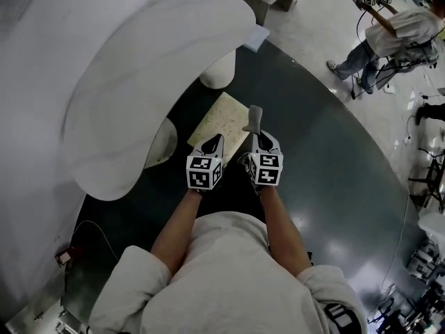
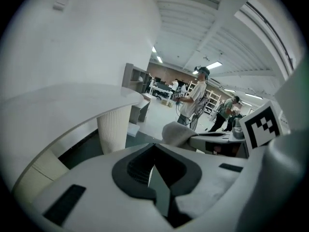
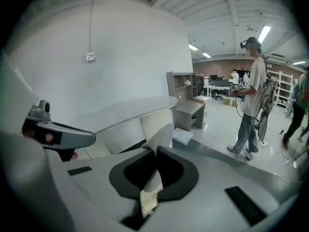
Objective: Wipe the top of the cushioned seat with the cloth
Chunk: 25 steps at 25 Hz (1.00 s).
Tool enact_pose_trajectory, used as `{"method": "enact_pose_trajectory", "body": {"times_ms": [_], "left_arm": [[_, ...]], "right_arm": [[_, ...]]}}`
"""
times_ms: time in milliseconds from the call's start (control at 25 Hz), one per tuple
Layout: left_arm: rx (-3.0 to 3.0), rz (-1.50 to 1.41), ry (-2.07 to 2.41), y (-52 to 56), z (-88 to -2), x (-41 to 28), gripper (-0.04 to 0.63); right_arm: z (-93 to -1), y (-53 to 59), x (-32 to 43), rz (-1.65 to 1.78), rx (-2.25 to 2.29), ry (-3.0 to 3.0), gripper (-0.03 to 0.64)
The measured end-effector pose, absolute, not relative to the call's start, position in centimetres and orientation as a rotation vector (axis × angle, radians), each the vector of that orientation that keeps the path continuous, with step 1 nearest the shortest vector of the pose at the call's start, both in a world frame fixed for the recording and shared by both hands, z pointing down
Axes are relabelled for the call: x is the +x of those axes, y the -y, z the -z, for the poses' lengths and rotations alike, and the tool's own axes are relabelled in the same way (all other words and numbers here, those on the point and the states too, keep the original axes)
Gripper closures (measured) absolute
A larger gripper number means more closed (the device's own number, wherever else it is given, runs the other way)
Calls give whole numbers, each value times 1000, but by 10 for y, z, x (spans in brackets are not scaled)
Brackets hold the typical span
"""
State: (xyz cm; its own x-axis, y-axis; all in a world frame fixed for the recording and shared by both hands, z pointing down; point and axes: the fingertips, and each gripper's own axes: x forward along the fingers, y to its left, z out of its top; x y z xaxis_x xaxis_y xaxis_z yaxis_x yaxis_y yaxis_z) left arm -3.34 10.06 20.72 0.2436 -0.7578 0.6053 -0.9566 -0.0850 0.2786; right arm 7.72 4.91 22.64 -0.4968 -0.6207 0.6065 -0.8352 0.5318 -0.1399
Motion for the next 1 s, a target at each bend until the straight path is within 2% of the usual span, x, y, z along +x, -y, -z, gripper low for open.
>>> {"method": "enact_pose_trajectory", "body": {"times_ms": [280, 560, 1000], "left_arm": [[1866, -256, 1710, -166, -154, -59, 580], [1912, -211, 1788, -226, -108, -39, 580], [1838, -126, 2057, -284, -50, -1, 580]], "right_arm": [[-165, -122, 57, -414, 1104, 2365, 603], [-101, -173, 70, -330, 1107, 2458, 603], [-50, -218, 117, -212, 959, 2616, 603]]}}
